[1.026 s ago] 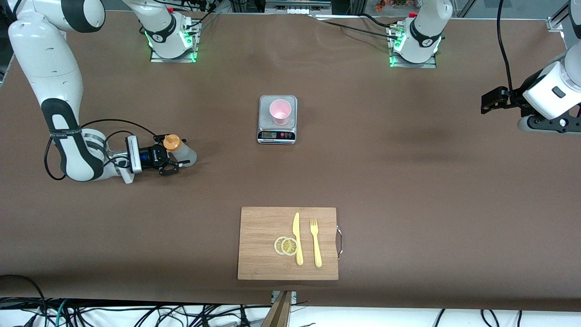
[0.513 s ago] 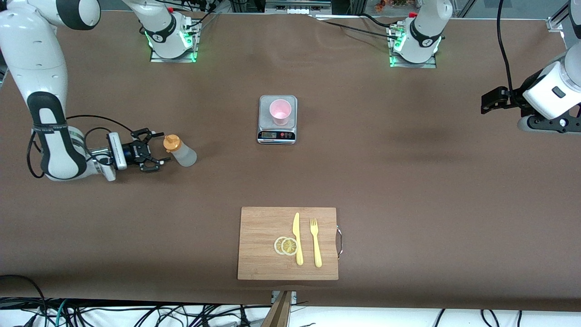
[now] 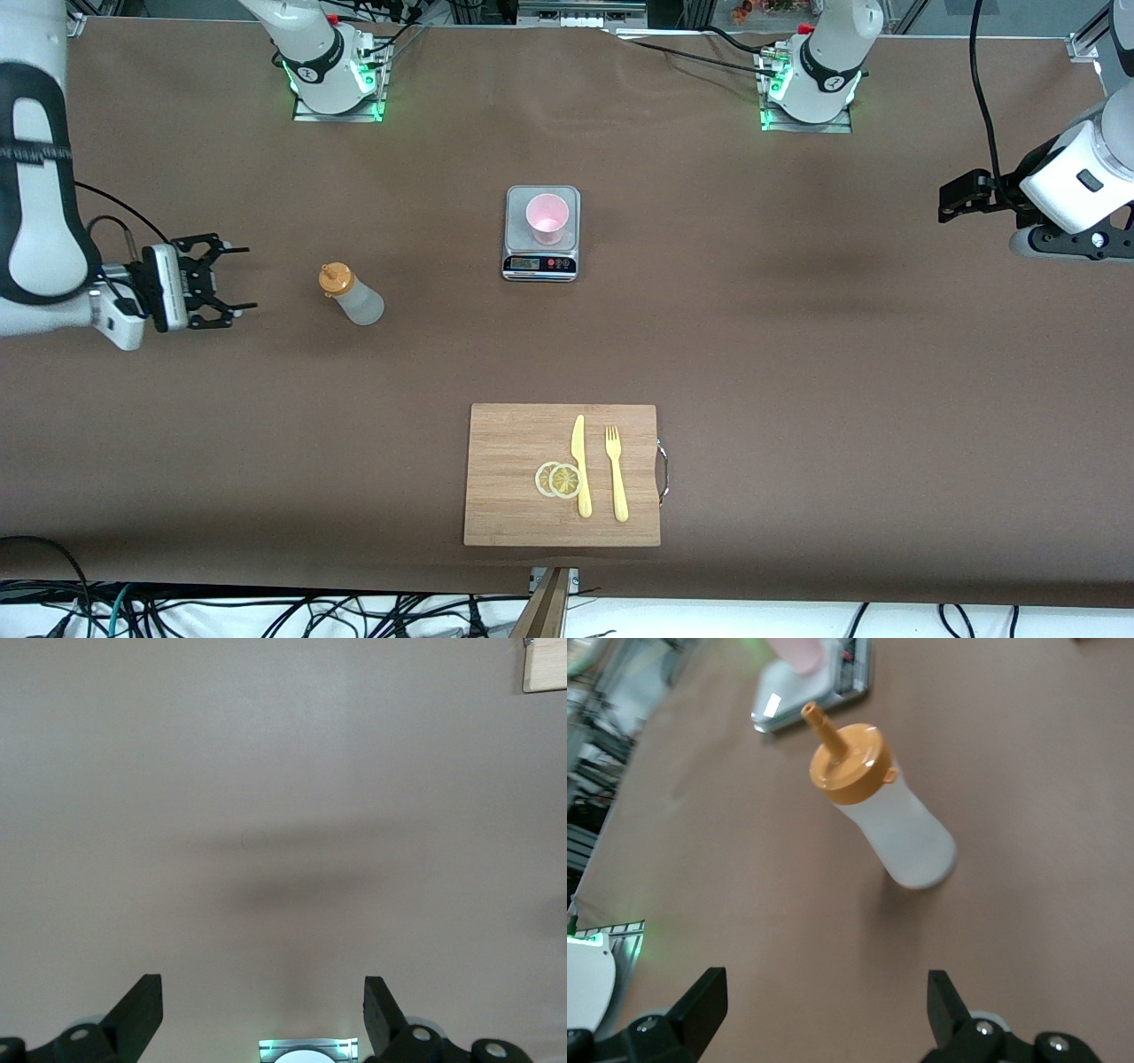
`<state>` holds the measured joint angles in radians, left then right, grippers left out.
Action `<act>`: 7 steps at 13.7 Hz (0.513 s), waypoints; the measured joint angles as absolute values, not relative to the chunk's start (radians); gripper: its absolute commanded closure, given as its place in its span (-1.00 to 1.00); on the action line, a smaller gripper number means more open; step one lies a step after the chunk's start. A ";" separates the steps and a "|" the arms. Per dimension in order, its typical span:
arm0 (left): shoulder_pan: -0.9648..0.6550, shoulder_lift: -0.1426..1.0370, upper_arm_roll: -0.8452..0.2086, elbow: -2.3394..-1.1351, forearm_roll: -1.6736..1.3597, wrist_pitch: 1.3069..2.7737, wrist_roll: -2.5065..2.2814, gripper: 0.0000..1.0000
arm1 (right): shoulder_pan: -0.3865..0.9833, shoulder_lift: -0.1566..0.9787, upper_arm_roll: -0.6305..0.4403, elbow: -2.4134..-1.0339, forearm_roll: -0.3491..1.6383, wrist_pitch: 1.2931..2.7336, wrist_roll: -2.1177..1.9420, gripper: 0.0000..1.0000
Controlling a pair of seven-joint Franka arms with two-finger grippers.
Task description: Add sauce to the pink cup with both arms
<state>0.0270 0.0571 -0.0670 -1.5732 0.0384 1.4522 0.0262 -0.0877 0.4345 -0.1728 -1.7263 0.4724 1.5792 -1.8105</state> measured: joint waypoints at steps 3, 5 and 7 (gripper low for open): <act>0.027 0.057 -0.067 -1.573 0.038 1.452 0.026 -1.00 | -0.056 0.315 -0.161 -1.755 0.331 1.648 -1.527 -1.00; 0.027 0.057 -0.067 -1.573 0.038 1.452 0.026 -1.00 | -0.050 0.251 -0.126 -1.767 0.207 1.672 -1.314 -1.00; 0.027 0.057 -0.067 -1.573 0.038 1.452 0.026 -1.00 | -0.048 0.196 -0.076 -1.770 0.101 1.681 -1.081 -1.00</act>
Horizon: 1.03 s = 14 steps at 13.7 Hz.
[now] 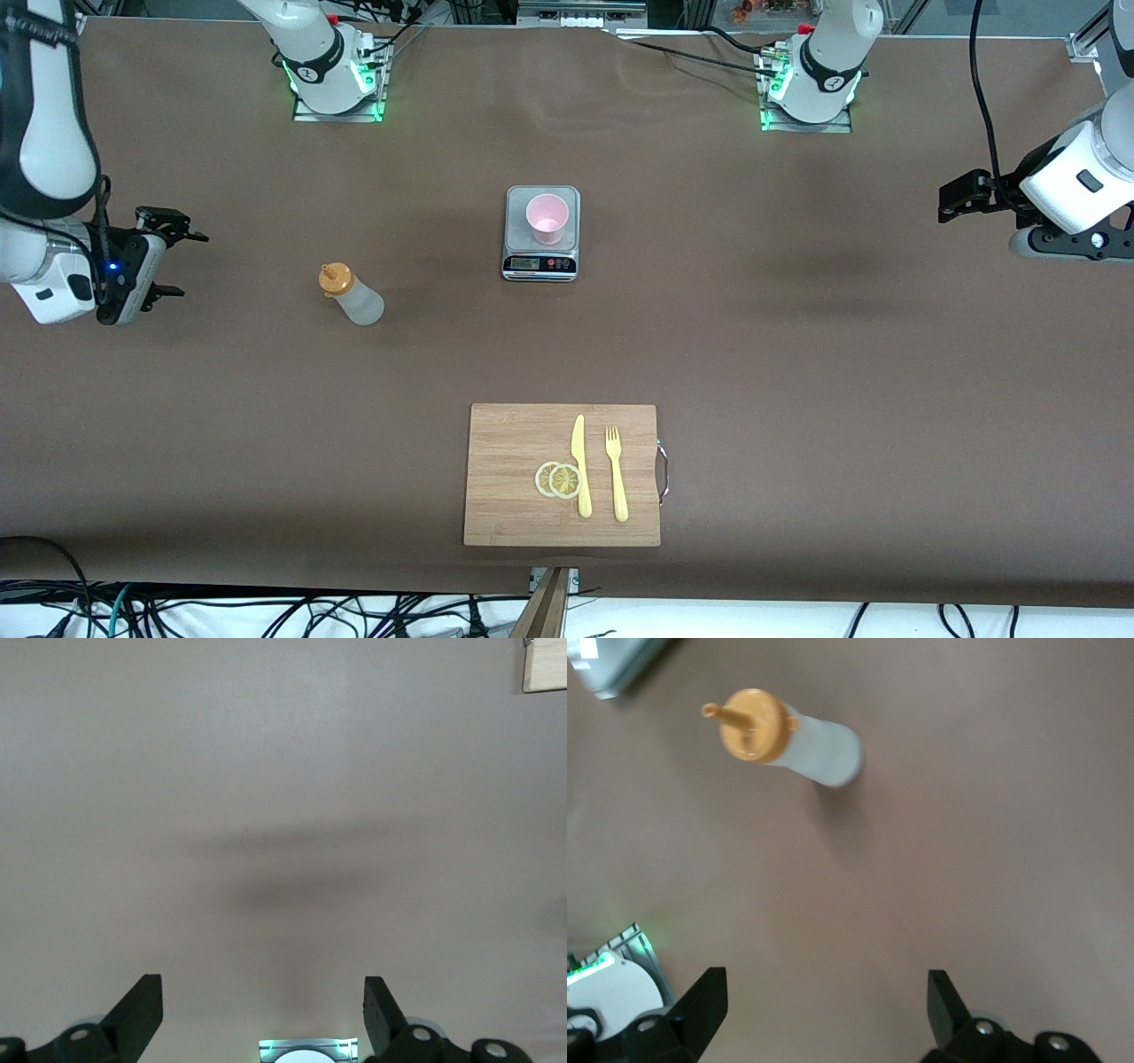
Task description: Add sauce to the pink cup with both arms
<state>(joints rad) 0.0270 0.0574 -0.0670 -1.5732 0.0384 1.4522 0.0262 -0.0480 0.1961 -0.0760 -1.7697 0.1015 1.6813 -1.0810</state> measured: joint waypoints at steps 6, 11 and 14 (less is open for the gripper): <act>0.027 0.057 -0.067 -1.573 0.038 1.452 0.026 -1.00 | -0.025 0.106 -0.046 -1.771 -0.007 1.687 -0.397 -1.00; 0.027 0.058 -0.067 -1.573 0.038 1.452 0.026 -1.00 | -0.016 0.037 -0.004 -1.766 -0.022 1.677 0.036 -1.00; 0.027 0.058 -0.067 -1.573 0.038 1.452 0.026 -1.00 | -0.019 0.006 -0.031 -1.728 -0.022 1.618 0.066 -1.00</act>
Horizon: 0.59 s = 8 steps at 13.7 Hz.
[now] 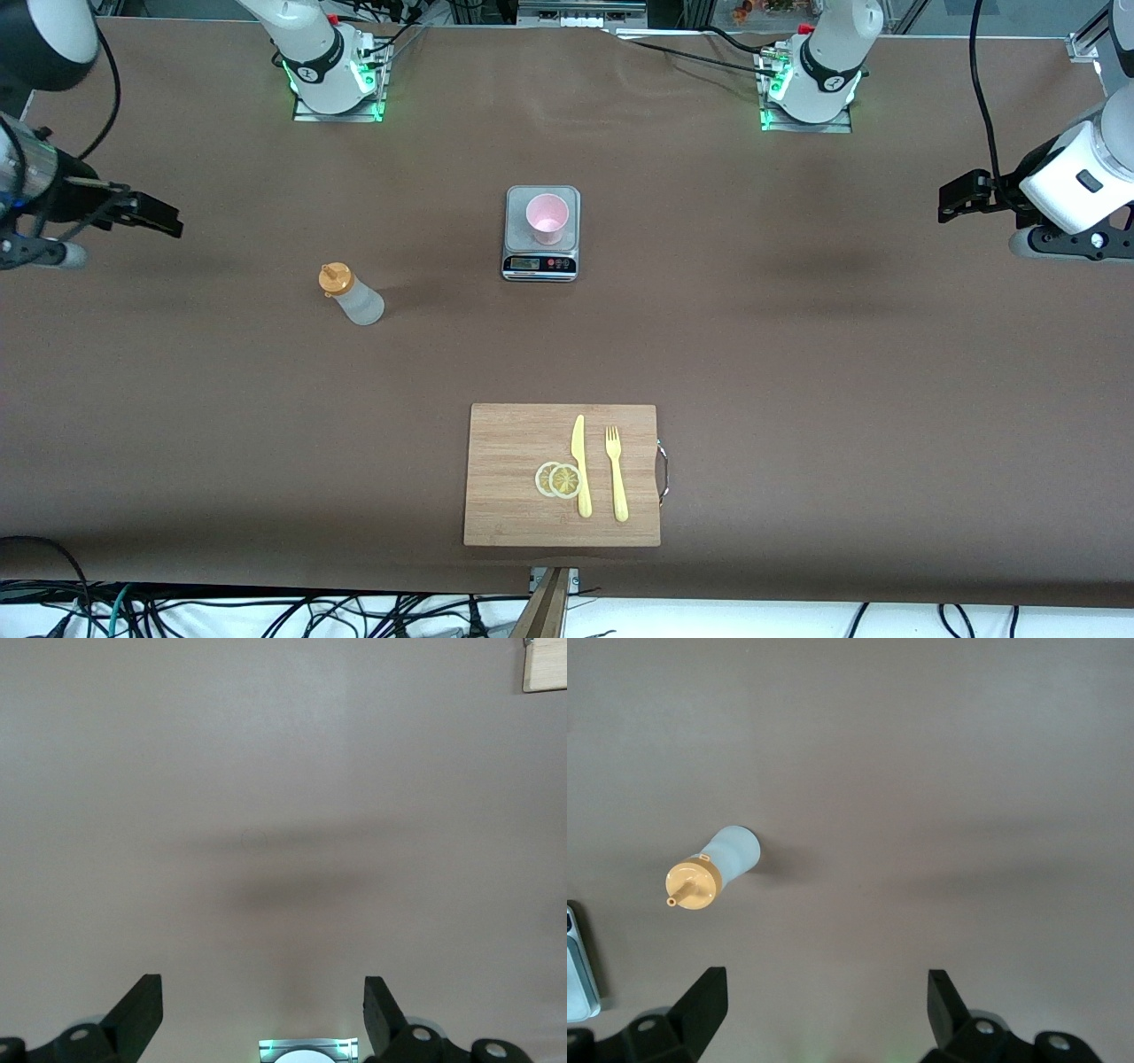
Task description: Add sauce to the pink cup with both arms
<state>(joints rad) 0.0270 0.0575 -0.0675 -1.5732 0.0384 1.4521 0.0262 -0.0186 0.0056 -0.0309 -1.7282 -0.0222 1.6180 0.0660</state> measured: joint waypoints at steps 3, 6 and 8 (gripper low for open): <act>0.027 0.058 -0.068 -1.573 0.038 1.452 0.026 -1.00 | -0.024 -0.018 -0.066 -1.672 -0.022 1.587 0.066 -1.00; 0.027 0.058 -0.068 -1.573 0.038 1.452 0.026 -1.00 | -0.021 -0.026 -0.065 -1.667 -0.021 1.590 0.067 -1.00; 0.027 0.058 -0.068 -1.573 0.038 1.452 0.026 -1.00 | -0.019 -0.022 -0.059 -1.667 -0.021 1.609 0.067 -1.00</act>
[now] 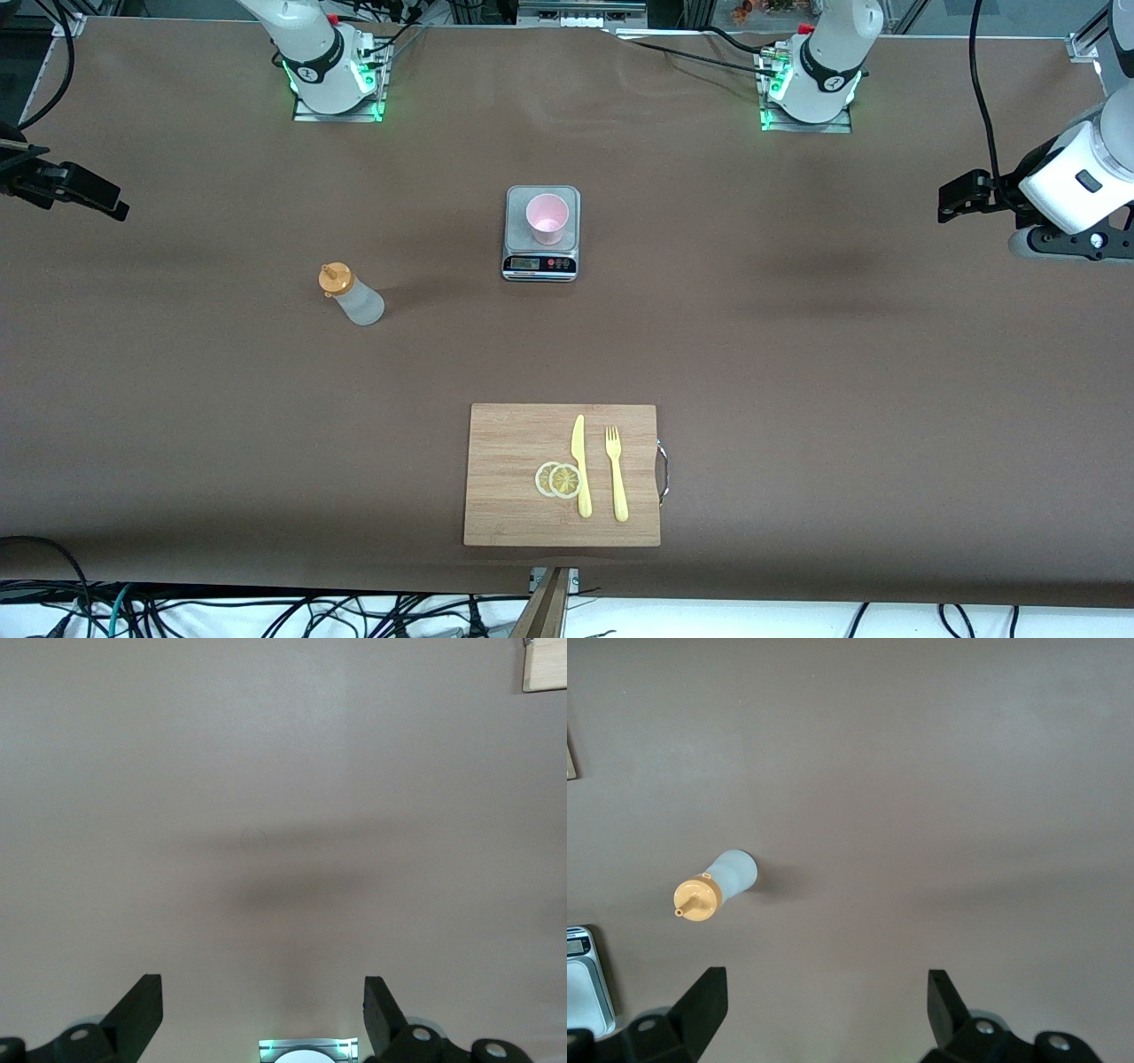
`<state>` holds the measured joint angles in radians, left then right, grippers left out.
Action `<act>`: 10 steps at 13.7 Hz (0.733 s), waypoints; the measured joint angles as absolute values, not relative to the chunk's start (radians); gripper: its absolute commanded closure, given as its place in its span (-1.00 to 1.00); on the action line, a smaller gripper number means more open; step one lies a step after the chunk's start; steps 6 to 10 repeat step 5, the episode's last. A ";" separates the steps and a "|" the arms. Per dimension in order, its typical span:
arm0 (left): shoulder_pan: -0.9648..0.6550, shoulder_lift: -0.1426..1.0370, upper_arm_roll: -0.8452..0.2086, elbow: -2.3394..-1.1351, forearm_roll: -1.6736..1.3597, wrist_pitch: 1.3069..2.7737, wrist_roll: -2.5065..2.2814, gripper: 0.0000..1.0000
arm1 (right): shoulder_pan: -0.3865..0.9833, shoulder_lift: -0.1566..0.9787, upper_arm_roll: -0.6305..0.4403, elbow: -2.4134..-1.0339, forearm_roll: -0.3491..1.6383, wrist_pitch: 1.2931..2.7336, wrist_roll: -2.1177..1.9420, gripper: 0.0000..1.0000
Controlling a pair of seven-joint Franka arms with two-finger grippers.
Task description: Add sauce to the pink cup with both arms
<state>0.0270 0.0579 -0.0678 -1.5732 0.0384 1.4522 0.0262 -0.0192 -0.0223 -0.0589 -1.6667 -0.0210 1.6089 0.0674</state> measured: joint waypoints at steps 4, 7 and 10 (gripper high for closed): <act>0.027 0.058 -0.068 -1.573 0.038 1.452 0.026 -1.00 | -0.019 -0.021 -0.056 -1.667 -0.021 1.640 0.068 -1.00; 0.027 0.058 -0.068 -1.573 0.038 1.452 0.026 -1.00 | -0.019 -0.020 -0.056 -1.667 -0.021 1.642 0.068 -1.00; 0.027 0.058 -0.068 -1.573 0.038 1.452 0.026 -1.00 | -0.019 -0.020 -0.056 -1.667 -0.021 1.642 0.068 -1.00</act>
